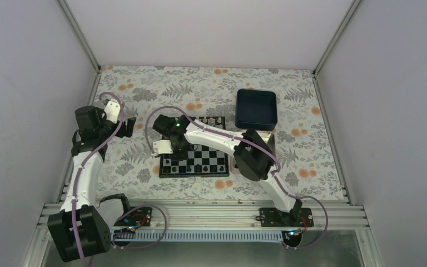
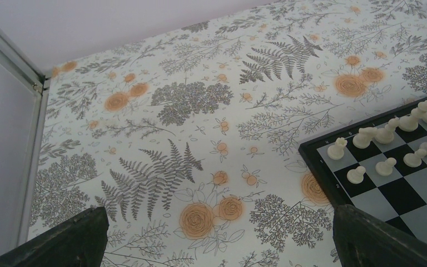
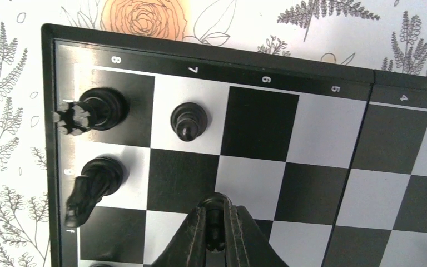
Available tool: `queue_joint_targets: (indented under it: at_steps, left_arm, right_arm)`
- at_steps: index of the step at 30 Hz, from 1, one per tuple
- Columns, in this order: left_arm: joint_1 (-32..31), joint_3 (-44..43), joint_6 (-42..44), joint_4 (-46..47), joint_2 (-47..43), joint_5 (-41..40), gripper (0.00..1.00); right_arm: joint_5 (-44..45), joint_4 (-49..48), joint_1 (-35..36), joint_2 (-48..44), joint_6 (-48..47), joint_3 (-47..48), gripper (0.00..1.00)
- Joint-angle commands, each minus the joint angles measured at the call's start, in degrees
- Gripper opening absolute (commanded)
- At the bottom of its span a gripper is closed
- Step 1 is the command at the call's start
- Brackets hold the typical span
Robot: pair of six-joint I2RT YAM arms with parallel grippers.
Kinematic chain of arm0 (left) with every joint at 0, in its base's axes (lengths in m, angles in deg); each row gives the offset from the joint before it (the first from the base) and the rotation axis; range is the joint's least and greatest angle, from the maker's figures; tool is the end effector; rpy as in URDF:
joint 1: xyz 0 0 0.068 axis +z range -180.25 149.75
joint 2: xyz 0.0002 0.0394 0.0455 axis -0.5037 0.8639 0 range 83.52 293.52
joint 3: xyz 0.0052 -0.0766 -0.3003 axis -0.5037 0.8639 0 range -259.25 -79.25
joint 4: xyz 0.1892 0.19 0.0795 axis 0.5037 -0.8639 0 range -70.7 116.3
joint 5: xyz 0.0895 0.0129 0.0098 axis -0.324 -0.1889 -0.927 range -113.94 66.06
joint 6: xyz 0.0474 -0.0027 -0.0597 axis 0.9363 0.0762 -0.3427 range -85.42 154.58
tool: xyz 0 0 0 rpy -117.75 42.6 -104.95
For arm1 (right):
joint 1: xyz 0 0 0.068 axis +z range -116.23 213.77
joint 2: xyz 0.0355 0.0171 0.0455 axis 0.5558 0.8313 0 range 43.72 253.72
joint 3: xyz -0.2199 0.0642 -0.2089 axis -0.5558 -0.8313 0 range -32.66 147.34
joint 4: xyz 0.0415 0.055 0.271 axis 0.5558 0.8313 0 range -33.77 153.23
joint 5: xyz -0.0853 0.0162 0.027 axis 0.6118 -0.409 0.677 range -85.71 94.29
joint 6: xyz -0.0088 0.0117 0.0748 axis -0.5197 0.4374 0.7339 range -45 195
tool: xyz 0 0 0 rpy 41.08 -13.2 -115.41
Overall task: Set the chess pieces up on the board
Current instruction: Place the chess piece on the chessboard.
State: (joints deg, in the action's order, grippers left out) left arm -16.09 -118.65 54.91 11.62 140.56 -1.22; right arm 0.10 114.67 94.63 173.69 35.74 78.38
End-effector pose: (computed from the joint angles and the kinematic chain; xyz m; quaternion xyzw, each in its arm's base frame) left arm 0.2375 0.0342 0.2727 0.1411 0.8524 -0.0246 0.5028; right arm 0.2462 0.4512 0.1811 -0.7642 0.6345 0.0563 0.1012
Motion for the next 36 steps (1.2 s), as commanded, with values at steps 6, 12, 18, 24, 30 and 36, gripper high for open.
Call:
queue_joint_targets:
  at_steps: [6,12,18,24,30,36]
  left_arm:
    - [0.4,0.5,-0.2,1.3,-1.0,0.8,1.0]
    - [0.4,0.5,-0.2,1.3,-0.9,0.8,1.0]
    - [0.5,0.6,-0.2,1.2,-1.0,0.9,1.0]
    - [0.5,0.6,-0.2,1.3,-0.9,0.9,1.0]
    - [0.6,0.6,-0.1,1.4,-0.9,0.9,1.0]
    - [0.7,0.5,-0.1,1.2,-1.0,1.0,1.0]
  right_arm:
    - [-2.6,2.4,2.1,1.6,-0.8,1.3,0.08]
    - [-2.7,2.6,2.4,1.8,-1.0,1.2,0.08]
    - [-1.8,2.2,2.4,2.4,-0.9,0.6,0.08]
    - [-1.5,1.7,2.4,2.8,-0.8,0.5,0.08]
    - [-1.2,1.1,2.4,2.8,-0.8,0.3,0.08]
    - [-1.0,1.0,2.4,2.7,-0.6,0.3,0.14]
